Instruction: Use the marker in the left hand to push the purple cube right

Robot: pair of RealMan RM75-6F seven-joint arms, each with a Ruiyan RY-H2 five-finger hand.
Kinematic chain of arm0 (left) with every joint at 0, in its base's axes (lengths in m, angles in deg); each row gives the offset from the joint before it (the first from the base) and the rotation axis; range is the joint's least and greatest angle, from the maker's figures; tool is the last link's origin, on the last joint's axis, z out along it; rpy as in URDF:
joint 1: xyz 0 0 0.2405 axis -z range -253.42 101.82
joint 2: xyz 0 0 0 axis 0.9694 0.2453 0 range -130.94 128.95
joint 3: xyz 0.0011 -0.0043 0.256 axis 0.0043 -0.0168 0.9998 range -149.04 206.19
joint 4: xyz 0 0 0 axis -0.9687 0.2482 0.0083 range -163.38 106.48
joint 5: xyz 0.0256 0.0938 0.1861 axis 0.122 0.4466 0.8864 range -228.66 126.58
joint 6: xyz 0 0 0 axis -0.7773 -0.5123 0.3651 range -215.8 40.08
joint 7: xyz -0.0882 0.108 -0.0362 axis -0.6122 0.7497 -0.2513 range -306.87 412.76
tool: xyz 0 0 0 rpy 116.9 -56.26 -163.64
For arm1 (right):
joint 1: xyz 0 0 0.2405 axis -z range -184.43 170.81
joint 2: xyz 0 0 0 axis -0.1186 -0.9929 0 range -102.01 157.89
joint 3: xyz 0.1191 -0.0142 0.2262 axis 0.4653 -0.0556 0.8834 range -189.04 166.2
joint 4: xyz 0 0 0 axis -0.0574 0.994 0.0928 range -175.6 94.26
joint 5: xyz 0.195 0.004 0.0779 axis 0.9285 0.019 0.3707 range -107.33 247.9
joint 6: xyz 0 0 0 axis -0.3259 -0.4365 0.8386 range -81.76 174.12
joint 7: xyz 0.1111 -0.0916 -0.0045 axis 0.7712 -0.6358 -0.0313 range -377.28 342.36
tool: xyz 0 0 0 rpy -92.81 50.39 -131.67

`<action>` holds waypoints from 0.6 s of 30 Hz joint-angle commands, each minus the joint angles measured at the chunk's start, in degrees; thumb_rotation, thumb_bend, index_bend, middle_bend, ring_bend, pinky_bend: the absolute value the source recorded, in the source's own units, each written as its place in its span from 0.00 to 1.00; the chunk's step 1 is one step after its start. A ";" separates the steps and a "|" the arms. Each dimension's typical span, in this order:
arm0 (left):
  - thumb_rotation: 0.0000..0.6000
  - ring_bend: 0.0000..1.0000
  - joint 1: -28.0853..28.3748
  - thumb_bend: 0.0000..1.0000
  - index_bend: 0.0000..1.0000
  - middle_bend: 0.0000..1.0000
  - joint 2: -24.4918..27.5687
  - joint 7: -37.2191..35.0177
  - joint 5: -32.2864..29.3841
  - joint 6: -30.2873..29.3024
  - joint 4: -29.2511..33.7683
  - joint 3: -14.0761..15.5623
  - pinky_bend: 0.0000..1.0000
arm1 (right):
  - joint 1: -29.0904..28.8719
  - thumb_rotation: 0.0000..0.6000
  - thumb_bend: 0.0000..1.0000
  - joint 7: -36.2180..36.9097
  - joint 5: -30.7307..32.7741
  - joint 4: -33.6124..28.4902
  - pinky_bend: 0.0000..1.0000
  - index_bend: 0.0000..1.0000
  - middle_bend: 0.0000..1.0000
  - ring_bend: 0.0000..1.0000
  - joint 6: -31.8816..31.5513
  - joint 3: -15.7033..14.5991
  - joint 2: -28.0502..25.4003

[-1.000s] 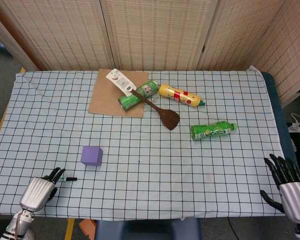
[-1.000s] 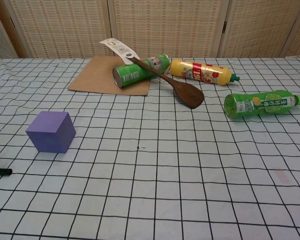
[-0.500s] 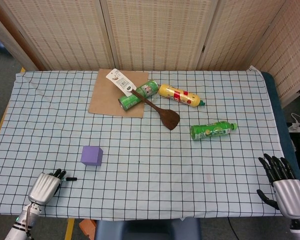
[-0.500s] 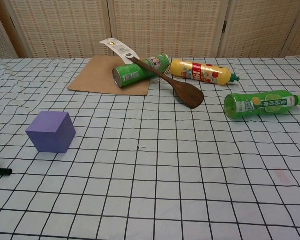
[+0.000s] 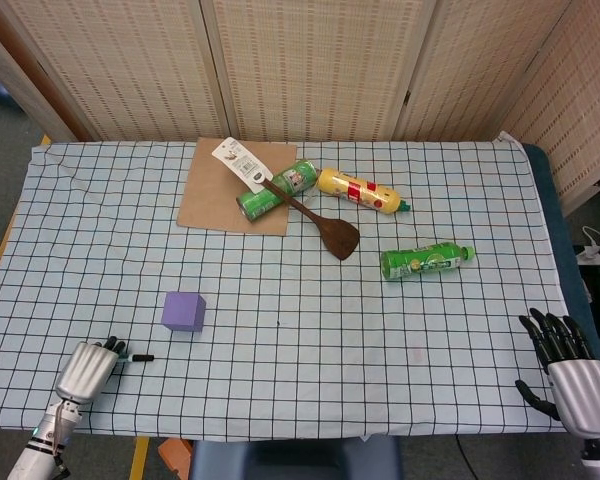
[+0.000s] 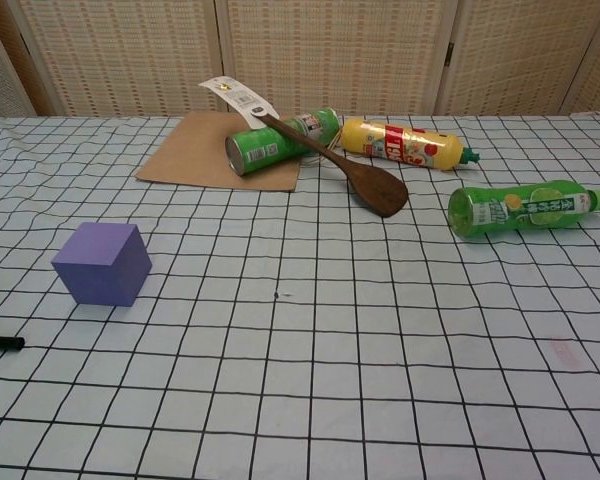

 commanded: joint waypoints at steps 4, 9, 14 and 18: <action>1.00 0.74 0.03 0.41 0.52 0.50 -0.10 -0.27 -0.35 -0.22 -0.82 0.24 1.00 | 0.03 1.00 0.13 -0.25 -0.02 -0.13 0.00 0.00 0.00 0.00 0.04 -0.13 0.03; 1.00 0.74 0.04 0.43 0.55 0.53 -0.55 -0.47 -0.79 -0.25 -2.13 0.38 1.00 | 0.18 1.00 0.13 -0.35 -0.27 -0.19 0.00 0.00 0.00 0.00 -0.30 -0.27 0.01; 1.00 0.76 -0.21 0.49 0.67 0.65 -1.65 -2.02 -0.11 -3.24 -4.28 0.22 1.00 | 0.18 1.00 0.13 -0.47 -0.34 -0.18 0.00 0.00 0.00 0.00 -0.22 -0.38 0.03; 1.00 0.79 -0.25 0.56 0.79 0.77 -2.91 -5.25 0.88 -6.94 -7.38 -0.13 1.00 | 0.14 1.00 0.13 -0.59 -0.28 -0.22 0.00 0.00 0.00 0.00 -0.12 -0.40 0.05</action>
